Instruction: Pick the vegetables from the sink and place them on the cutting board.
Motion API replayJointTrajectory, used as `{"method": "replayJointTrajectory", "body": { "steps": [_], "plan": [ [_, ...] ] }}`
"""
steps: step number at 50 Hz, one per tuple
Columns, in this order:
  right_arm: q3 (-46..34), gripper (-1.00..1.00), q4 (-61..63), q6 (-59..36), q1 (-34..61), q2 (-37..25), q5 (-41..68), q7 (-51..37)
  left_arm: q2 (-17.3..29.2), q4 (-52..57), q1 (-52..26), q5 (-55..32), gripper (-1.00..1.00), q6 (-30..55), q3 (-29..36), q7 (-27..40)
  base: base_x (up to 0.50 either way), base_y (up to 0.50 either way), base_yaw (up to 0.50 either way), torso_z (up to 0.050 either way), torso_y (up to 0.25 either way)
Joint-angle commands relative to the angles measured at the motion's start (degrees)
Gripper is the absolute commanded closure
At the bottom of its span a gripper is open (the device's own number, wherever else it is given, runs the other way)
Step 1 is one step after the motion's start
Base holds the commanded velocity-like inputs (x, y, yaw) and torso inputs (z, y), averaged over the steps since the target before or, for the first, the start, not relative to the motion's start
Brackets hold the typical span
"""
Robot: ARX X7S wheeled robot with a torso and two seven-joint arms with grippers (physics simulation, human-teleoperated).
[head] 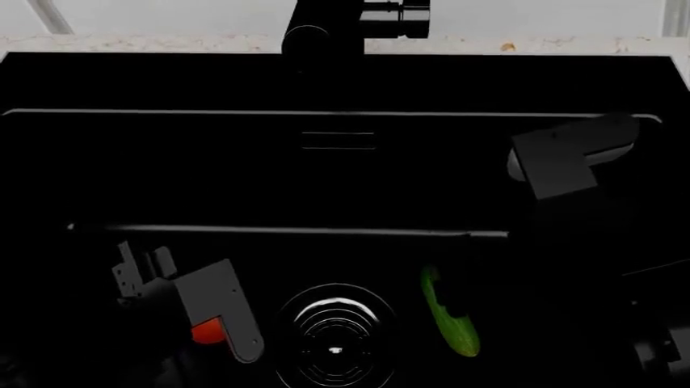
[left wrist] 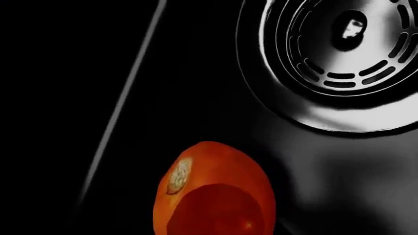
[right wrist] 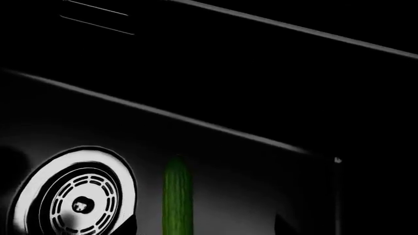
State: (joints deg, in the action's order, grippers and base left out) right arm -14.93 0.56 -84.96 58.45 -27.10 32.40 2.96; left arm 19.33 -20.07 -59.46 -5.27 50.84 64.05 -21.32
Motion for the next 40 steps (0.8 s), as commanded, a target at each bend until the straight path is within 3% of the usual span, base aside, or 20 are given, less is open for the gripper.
{"method": "replayJointTrajectory", "body": {
  "steps": [1, 8, 18, 31, 40],
  "plan": [
    [0.2, -1.00, 1.1, -2.0, 1.3, 0.9, -0.2, 1.5, -7.1, 7.2, 9.1, -2.2, 1.00, 1.8, -13.2, 1.2, 0.02, 0.00, -0.02, -0.023, -0.032],
    [-3.8, -1.00, -4.8, -4.1, 6.8, 2.2, 0.6, 2.7, -6.5, 14.0, 9.3, -3.8, 1.00, 4.4, -20.4, 5.7, 0.02, 0.00, -0.02, -0.019, -0.026],
    [-14.2, -1.00, -13.7, -2.4, 13.0, 3.7, 0.2, 6.4, -6.4, 21.8, 10.0, -4.7, 1.00, 8.2, -25.7, 9.9, 0.00, -0.01, -0.01, -0.011, -0.013],
    [-21.9, -1.00, -31.8, 8.9, 16.4, 7.9, -4.6, 10.9, -5.7, 28.6, 10.4, -6.5, 1.00, 11.4, -28.0, 10.2, 0.01, -0.01, -0.01, -0.016, -0.018],
    [-26.3, -1.00, -39.1, 11.4, 17.6, 10.5, -5.9, 14.4, -5.5, 29.2, 10.5, -6.8, 1.00, 10.7, -29.2, 10.8, 0.02, 0.00, -0.01, -0.023, -0.026]
  ]
}}
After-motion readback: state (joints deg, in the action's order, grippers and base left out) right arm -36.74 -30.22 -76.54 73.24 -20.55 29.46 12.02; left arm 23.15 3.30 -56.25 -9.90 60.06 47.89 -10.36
